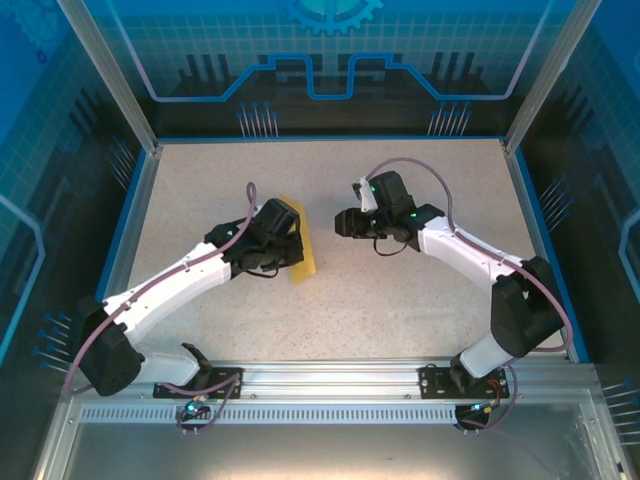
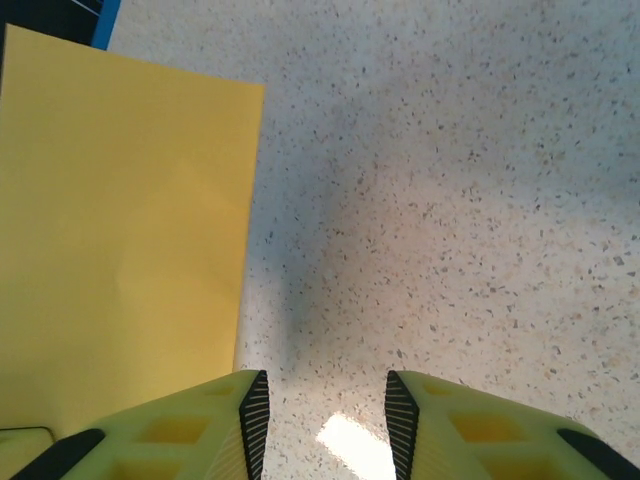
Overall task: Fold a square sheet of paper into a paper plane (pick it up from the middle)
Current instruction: Fold the triangle a second time at the center of the table.
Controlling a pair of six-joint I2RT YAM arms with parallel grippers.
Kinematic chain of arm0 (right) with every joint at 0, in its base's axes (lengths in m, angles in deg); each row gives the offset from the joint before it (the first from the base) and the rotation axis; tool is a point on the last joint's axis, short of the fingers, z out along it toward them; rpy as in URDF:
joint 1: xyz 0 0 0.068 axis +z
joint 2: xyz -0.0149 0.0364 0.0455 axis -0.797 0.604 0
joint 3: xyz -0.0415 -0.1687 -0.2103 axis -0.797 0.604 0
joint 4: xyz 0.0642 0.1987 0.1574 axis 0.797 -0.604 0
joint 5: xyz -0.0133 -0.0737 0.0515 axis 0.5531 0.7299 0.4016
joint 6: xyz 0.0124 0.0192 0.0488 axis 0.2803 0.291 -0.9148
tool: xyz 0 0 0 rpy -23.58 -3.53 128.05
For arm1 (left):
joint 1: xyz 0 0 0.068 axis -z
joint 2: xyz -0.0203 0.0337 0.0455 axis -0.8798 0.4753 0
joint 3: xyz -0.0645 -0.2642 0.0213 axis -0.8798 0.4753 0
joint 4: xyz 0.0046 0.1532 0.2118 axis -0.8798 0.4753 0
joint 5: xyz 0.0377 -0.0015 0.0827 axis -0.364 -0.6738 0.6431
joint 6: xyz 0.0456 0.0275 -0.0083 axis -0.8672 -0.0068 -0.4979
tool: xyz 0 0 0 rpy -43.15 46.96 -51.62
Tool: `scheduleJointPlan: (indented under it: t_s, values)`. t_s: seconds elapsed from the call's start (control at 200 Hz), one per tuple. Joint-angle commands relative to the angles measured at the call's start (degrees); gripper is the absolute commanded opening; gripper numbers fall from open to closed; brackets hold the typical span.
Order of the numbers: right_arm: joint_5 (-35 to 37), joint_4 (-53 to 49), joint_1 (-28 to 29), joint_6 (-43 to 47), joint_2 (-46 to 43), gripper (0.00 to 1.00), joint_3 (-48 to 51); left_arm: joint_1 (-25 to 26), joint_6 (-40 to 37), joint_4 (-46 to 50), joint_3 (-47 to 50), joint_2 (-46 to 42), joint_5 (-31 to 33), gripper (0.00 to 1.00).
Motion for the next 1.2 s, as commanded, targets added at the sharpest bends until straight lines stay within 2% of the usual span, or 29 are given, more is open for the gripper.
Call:
scheduleJointPlan:
  t_s: [0.0,0.215,0.35,0.7,0.905,1.085,1.195]
  values:
    - [1.26,0.83,0.41,-0.53,-0.62,0.4,1.33,-0.38,-3.89,4.42,-1.0,1.32,1.23,0.04]
    - [0.91,1.88,0.49,-0.45,1.43,0.4,2.44,-0.34,-9.6,-4.98,1.78,9.92,-7.71,0.04]
    - [1.13,2.45,0.55,-0.8,3.13,0.39,3.42,-0.39,-11.47,-12.39,5.39,13.22,-10.15,0.04]
    - [-1.46,4.99,0.79,-2.6,7.31,0.38,3.81,-0.4,-14.34,-21.29,12.09,8.14,-16.61,0.05]
    - [-1.11,6.06,0.92,-3.01,6.79,0.38,4.23,-0.34,-13.77,-23.32,14.57,5.1,-16.34,0.04]
    - [-1.7,5.69,1.58,-2.67,8.6,0.37,3.5,-0.34,-11.83,-22.27,14.5,9.73,-15.35,0.03]
    - [-2.96,4.94,2.61,-1.97,10.92,0.34,2.29,-0.33,-9.5,-18.5,13.28,12.03,-11.08,0.03]
